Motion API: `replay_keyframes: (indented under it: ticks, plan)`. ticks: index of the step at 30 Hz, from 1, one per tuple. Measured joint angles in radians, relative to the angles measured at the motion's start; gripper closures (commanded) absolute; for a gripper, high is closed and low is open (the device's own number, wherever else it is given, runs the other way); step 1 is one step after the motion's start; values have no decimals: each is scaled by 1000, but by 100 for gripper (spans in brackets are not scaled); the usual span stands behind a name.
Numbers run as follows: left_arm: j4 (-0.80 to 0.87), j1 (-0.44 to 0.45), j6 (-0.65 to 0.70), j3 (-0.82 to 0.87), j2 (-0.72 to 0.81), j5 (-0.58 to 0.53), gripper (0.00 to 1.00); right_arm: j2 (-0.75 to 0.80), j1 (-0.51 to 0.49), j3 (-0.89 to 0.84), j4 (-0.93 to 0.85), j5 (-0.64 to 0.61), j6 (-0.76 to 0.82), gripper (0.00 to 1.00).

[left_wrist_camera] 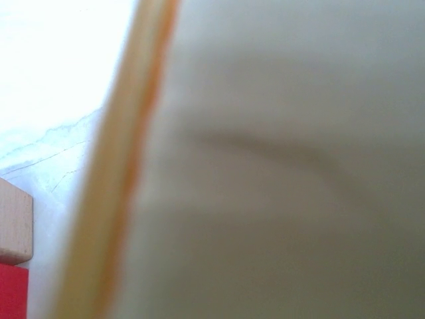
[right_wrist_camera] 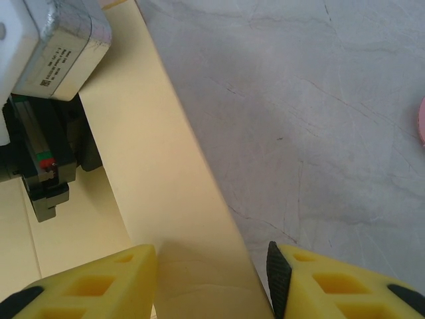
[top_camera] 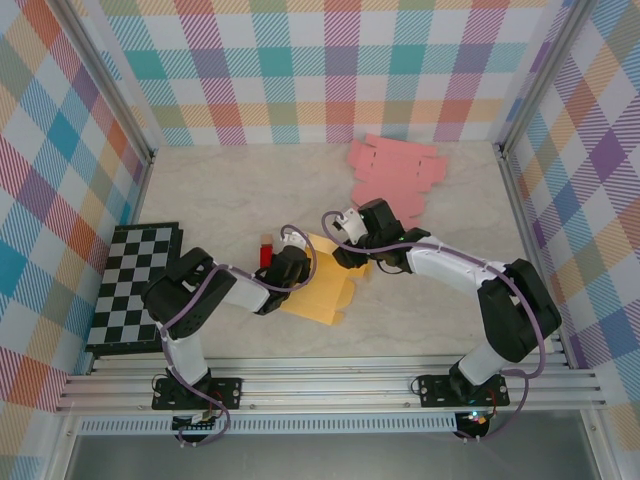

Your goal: Fold the paper box

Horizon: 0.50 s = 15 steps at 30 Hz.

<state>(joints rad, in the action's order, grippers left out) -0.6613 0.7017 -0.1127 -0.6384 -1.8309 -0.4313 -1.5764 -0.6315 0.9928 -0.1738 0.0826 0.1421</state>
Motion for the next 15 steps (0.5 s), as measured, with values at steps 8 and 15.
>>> replay_keyframes:
  ticks: [8, 15]
  plan:
    - [-24, -16, -8, 43, 16, 47, 61, -6, 3, 2, 0, -26, -1, 52]
    - [0, -69, -18, 146, 171, 142, 46, -11, 3, 8, 0, -45, -1, 52]
